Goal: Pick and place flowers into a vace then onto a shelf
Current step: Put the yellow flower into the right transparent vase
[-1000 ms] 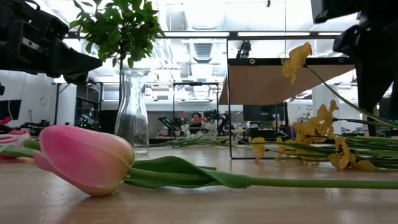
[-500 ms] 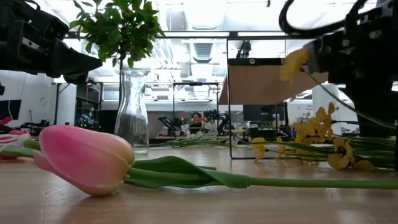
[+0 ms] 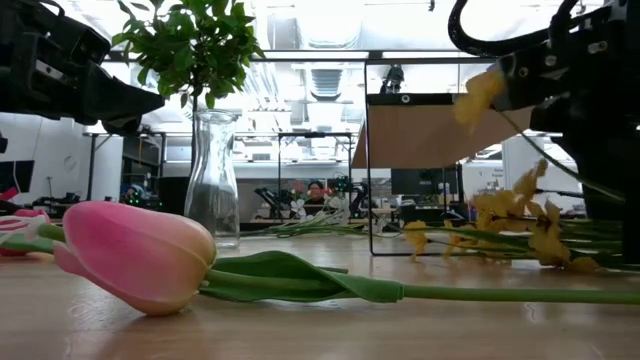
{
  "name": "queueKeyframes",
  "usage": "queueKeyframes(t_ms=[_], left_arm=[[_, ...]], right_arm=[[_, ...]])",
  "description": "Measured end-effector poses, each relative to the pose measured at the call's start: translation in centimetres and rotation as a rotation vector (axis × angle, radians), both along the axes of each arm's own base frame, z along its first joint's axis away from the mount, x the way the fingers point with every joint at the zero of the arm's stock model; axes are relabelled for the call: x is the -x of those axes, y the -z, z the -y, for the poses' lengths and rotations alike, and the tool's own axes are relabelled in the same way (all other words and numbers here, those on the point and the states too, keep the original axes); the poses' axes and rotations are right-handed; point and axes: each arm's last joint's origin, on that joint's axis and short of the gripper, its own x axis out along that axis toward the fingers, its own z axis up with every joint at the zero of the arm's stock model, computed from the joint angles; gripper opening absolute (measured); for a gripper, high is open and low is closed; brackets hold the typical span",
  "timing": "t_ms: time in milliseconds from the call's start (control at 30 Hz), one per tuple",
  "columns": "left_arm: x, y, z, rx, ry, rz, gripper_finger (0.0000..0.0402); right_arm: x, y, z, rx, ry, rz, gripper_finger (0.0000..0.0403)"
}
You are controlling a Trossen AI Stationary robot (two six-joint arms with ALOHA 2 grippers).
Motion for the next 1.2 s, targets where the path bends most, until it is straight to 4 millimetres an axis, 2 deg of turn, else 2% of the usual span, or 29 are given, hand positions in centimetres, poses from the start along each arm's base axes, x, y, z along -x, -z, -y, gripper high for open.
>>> queueKeyframes(t_ms=[233, 433, 867, 1200], left_arm=[[0.0, 0.0, 0.0, 0.000, 0.000, 0.000, 0.0000], [0.0, 0.0, 0.0, 0.000, 0.000, 0.000, 0.0000], [0.0, 0.0, 0.0, 0.000, 0.000, 0.000, 0.0000], [0.0, 0.0, 0.0, 0.000, 0.000, 0.000, 0.0000]], right_arm=[[0.0, 0.0, 0.0, 0.002, -0.011, -0.002, 0.0059], [0.0, -0.1, -0.2, -0.055, -0.030, -0.046, 0.0014], [-0.6, -2.4, -0.5, -0.043, -0.075, -0.068, 0.0009], [-1.2, -5.7, -0.9, -0.007, -0.110, -0.063, 0.0009]])
